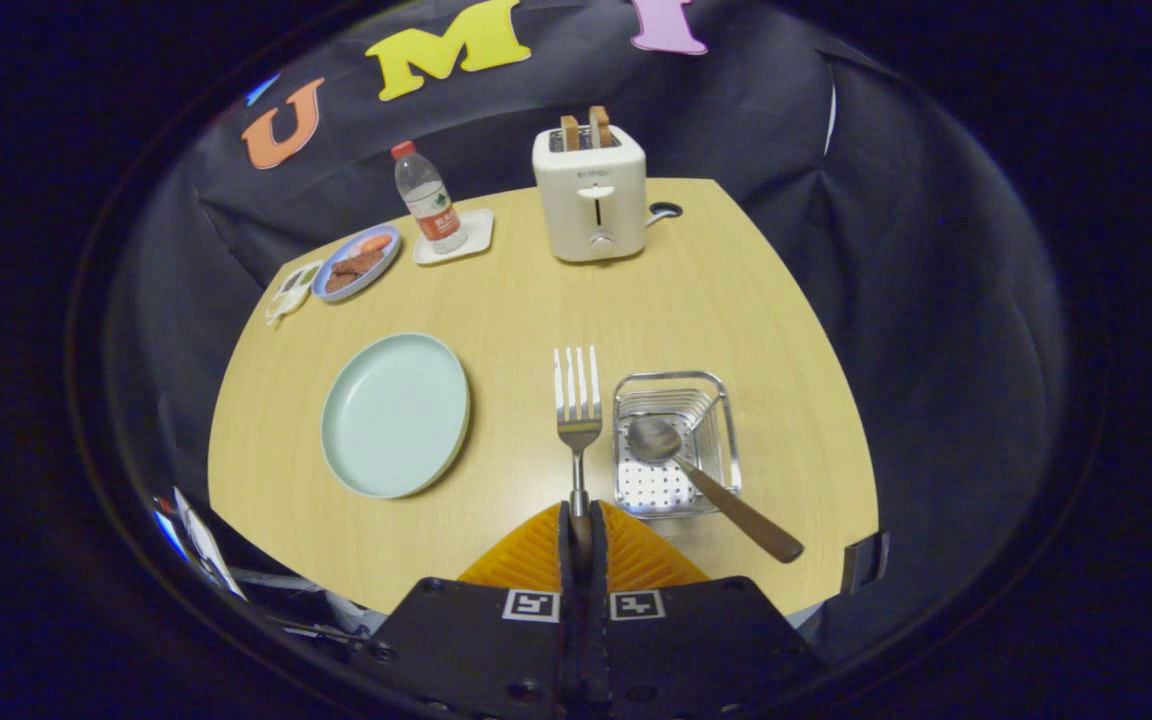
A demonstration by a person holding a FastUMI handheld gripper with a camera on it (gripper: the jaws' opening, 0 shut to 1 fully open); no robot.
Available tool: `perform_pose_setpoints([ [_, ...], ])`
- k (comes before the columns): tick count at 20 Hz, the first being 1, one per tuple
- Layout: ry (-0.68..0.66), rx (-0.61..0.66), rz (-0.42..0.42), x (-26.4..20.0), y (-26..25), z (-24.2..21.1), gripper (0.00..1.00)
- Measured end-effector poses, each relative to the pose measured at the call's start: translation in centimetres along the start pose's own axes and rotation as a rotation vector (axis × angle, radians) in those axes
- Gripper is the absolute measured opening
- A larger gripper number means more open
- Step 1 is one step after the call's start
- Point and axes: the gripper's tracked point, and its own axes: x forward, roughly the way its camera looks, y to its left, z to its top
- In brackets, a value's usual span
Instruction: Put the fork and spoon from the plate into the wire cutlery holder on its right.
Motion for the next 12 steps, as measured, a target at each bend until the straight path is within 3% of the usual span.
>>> perform_pose_setpoints([
  [5,0.064,-0.015,-0.032,-2.0,-3.4,-0.2,0.04],
  [12,0.281,-0.013,-0.039,-1.8,-5.3,-0.4,0.04],
])
